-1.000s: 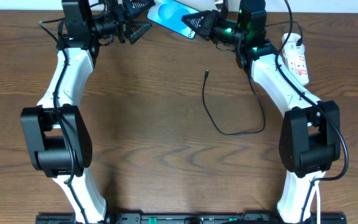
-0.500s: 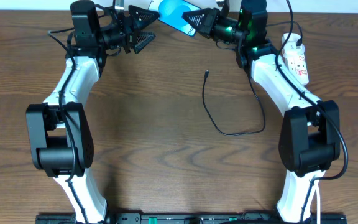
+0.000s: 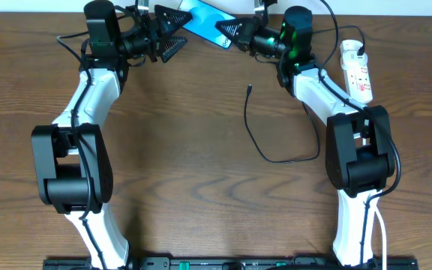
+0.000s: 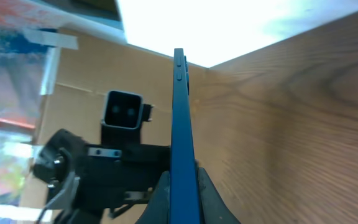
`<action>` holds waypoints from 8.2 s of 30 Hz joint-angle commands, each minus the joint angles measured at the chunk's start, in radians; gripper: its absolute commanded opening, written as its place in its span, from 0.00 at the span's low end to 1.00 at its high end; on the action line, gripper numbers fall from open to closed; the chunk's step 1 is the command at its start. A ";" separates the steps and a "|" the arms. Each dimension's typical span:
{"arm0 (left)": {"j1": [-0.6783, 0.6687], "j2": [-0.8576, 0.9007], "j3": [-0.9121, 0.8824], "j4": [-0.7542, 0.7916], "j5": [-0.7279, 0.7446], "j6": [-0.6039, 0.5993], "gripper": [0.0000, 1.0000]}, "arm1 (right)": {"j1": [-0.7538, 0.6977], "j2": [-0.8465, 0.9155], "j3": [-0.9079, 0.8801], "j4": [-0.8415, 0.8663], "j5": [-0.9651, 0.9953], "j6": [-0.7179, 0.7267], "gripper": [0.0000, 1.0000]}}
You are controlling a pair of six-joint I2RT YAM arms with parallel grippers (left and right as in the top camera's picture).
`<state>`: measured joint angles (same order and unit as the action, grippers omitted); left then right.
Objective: Plug charger to phone and switch on socket
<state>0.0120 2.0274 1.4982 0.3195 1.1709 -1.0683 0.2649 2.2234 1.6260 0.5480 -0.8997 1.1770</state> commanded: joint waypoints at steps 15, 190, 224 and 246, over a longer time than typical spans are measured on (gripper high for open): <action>-0.004 -0.009 -0.002 0.005 -0.032 0.034 0.96 | 0.012 -0.022 0.021 0.016 -0.034 0.273 0.01; -0.131 -0.009 -0.002 0.146 -0.579 -0.194 0.07 | 0.055 -0.022 0.021 0.031 0.115 0.370 0.01; -0.131 -0.009 -0.002 0.184 -0.580 -0.194 0.07 | 0.055 -0.022 0.021 0.043 0.121 0.393 0.01; -0.127 -0.009 -0.002 0.184 -0.580 -0.194 0.08 | 0.056 -0.022 0.021 0.020 0.119 0.338 0.01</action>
<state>-0.1375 2.0274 1.4811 0.4820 0.5793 -1.3163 0.3397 2.2223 1.6382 0.5911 -0.7784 1.6199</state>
